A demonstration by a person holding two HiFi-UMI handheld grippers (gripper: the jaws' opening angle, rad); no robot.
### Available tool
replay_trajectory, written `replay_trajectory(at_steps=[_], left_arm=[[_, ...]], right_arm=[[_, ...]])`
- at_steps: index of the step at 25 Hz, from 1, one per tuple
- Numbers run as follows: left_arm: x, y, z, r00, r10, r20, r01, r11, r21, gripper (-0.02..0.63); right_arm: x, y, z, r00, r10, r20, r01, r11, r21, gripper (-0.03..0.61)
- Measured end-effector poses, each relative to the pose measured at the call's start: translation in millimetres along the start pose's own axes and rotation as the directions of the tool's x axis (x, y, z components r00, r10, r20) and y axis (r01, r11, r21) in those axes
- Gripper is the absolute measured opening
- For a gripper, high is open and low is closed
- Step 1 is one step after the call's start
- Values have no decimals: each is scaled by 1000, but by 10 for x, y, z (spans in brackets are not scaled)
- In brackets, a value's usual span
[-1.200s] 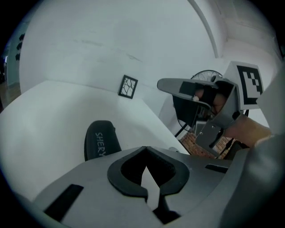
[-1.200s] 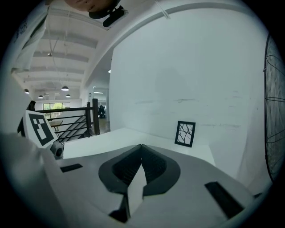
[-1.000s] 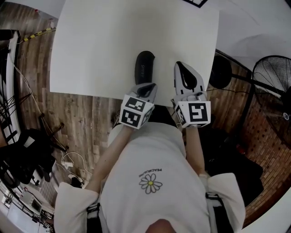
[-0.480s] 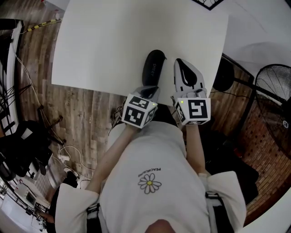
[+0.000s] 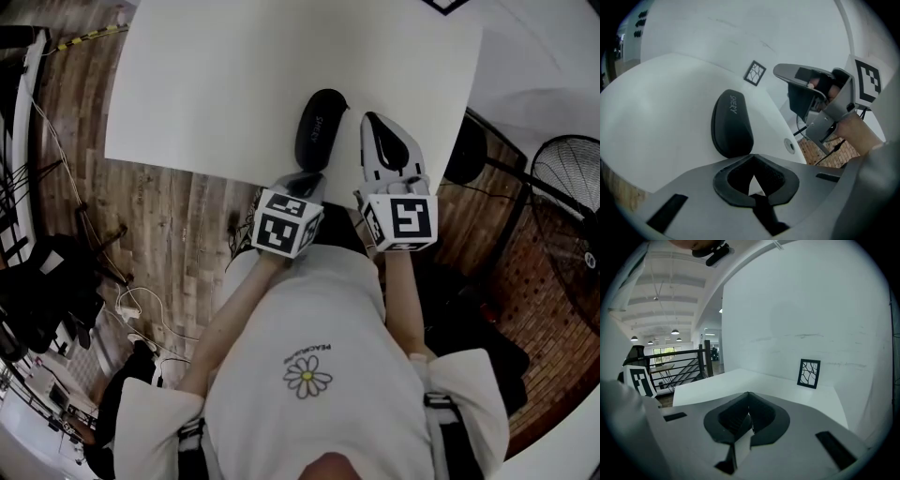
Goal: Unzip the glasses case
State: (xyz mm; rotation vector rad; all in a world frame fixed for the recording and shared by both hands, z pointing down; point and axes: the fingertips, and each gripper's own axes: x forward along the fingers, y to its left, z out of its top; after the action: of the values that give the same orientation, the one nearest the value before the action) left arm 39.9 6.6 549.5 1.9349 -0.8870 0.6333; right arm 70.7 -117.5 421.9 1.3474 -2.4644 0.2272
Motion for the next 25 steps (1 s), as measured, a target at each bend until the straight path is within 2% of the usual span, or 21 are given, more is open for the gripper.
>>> replay_trajectory(at_steps=[9,14,17,21,25], left_arm=[[-174,416,0,992,120,42,-118,992,-41,14],[-204,568,74,987,143,68,-140,989,-50,14],[-229,655,192,981,167,100,-162,985,-57,14],[-313,914,416,965,221,138,-219,975,-29,14],[-372,1206,696,947,266,180,-262,964,-44,14]], right_arm=[[-11,118,-57,1000,25,-14,-26,1000,-10,6],[-12,172,-37,1000,23,-11,-24,1000,-15,6],[-53,162,-22,1000,18,-10,-19,999,-27,6],[-104,80,-50,1000,-12,-24,12,1000,-27,6],[-102,-49,-67,999,-38,-35,37,999,-25,6]])
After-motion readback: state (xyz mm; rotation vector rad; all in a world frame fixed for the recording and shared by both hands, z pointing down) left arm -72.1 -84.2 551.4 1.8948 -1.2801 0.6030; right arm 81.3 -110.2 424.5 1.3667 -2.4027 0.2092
